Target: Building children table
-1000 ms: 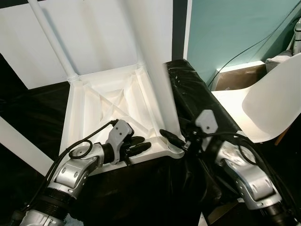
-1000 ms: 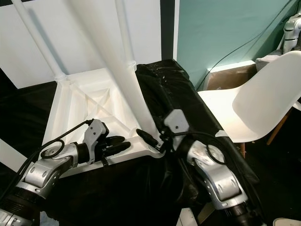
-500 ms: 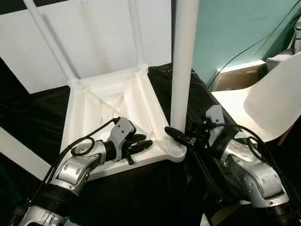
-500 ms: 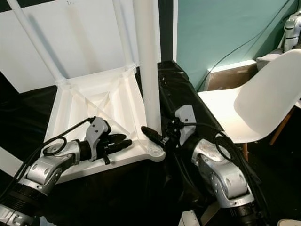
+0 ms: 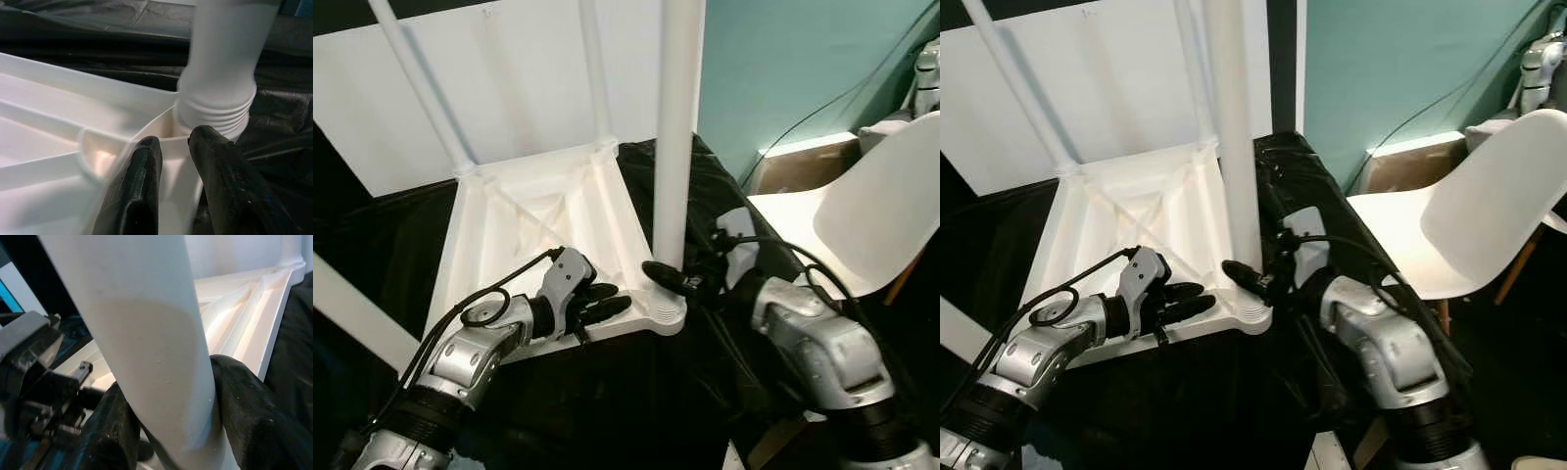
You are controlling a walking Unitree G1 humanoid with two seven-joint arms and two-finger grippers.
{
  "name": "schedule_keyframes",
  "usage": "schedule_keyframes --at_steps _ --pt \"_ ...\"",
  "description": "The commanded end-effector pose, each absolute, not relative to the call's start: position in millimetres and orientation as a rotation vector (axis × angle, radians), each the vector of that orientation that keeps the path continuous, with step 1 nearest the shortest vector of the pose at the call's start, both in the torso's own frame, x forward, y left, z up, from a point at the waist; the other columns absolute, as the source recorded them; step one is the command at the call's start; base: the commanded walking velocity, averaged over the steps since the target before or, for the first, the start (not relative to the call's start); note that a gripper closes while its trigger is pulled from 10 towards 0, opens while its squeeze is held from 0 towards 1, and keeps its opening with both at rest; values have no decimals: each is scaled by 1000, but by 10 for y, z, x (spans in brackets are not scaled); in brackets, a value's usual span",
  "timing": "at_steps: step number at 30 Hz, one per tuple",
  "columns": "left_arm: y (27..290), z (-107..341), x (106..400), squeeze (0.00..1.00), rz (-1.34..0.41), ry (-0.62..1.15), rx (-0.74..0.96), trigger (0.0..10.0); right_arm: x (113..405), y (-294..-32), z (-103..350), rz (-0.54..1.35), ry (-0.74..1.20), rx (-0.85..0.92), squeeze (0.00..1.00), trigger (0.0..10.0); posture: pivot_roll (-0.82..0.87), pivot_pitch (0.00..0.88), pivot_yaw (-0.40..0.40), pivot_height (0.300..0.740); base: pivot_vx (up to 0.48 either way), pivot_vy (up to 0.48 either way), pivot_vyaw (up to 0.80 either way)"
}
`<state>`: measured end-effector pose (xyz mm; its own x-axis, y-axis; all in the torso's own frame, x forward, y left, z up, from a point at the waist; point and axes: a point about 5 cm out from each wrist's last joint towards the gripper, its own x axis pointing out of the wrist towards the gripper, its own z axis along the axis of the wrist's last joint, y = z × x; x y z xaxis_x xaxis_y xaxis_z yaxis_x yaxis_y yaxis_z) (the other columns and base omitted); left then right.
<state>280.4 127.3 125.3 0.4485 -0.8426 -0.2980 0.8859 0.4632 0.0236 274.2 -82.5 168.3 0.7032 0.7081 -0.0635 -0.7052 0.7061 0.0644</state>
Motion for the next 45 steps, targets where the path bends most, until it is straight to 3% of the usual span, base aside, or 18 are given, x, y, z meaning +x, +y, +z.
schedule_keyframes --at_steps 1,5,14,20,26,27,29,30,37,45 --pt "1288 1228 2734 0 -1204 291 184 10000 2757 -849 1386 732 238 83 0 10000 -15 0 91 740 0 0 0" --pt "1306 1152 2671 0 -1236 332 254 10000 2744 -685 1407 775 183 -12 0 10000 1 0 92 740 0 0 0" --pt "1254 999 2739 0 -1225 396 382 10000 2759 -583 1414 753 160 -29 0 10000 1 0 92 740 0 0 0" --pt "1117 955 3005 0 -1079 370 396 10000 2766 -665 1431 742 144 -27 0 10000 -37 0 91 740 0 0 0" --pt "1133 886 3020 0 -1096 437 407 10000 2758 -737 1456 732 132 -23 0 10000 -54 0 94 740 0 0 0" --pt "1145 854 3011 0 -1100 465 410 9176 2757 -752 1461 729 132 -21 0 10000 -60 0 96 740 0 0 0" --pt "1150 834 3008 0 -1102 481 409 9176 2756 -760 1464 727 131 -20 0 10000 -60 0 96 740 0 0 0" --pt "1152 802 2986 0 -1126 502 391 0 2752 -802 1473 716 132 -16 0 10000 -68 0 100 740 0 0 0" --pt "1100 791 2986 0 -1155 497 346 0 2744 -844 1445 686 121 -1 0 10000 -73 0 108 740 0 0 0" --pt "1065 813 3003 0 -1165 494 345 0 2785 -611 1504 657 -66 55 0 10000 -52 0 128 740 0 0 0"
